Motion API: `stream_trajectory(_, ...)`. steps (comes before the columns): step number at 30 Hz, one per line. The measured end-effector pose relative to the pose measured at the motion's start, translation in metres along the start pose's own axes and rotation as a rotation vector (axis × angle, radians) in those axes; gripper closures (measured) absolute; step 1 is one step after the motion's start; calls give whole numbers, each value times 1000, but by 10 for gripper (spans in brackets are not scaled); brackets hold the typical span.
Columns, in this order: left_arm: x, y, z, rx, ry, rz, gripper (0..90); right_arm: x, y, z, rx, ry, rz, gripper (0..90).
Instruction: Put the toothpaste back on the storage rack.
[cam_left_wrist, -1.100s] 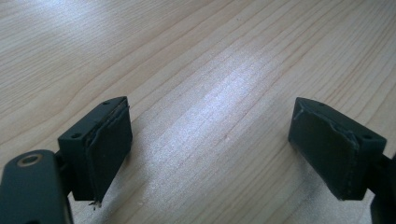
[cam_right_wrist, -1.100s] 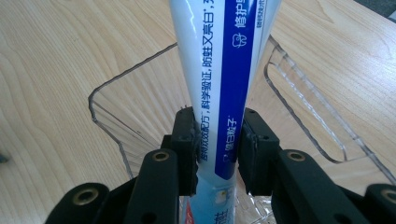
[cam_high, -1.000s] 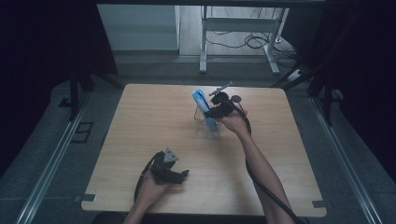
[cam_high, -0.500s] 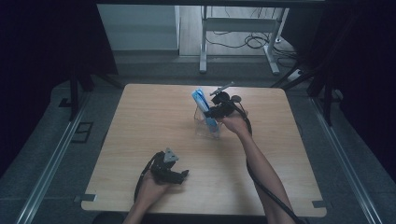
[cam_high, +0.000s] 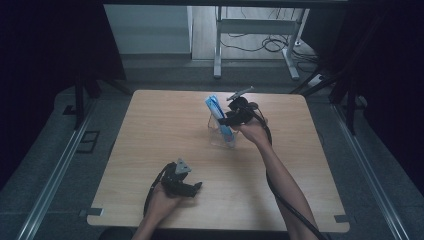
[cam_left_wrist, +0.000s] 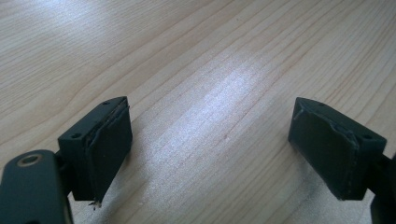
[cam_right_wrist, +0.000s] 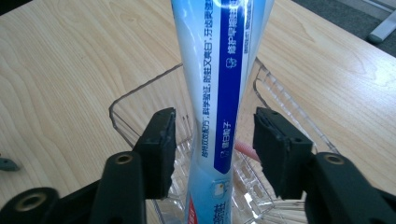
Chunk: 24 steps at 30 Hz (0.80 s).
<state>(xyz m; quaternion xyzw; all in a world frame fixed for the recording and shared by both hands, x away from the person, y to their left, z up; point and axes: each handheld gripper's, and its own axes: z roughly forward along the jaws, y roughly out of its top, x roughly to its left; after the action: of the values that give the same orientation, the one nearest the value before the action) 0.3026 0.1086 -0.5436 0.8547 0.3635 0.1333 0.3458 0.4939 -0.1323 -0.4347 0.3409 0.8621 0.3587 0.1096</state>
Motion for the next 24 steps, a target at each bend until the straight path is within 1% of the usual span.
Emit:
stream_trajectory(4,0,0,0,0,0,0,136,1,1,-2,-12,-2,-1,414)
stream_trajectory(5,0,0,0,0,0,0,136,2,2,-3,-16,-5,0,382)
stream_trajectory(9,0,0,0,0,0,0,136,4,3,-5,-24,-5,-5,342)
stream_trajectory(14,0,0,0,0,0,0,136,8,4,-7,-39,-12,-23,268)
stream_trajectory(16,0,0,0,0,0,0,136,10,4,-8,-38,-15,-30,250)
stream_trajectory(20,0,0,0,0,0,0,136,12,4,-11,-42,-7,-42,197)
stream_trajectory(24,0,0,0,0,0,1,136,13,4,-13,-43,-2,-49,170)
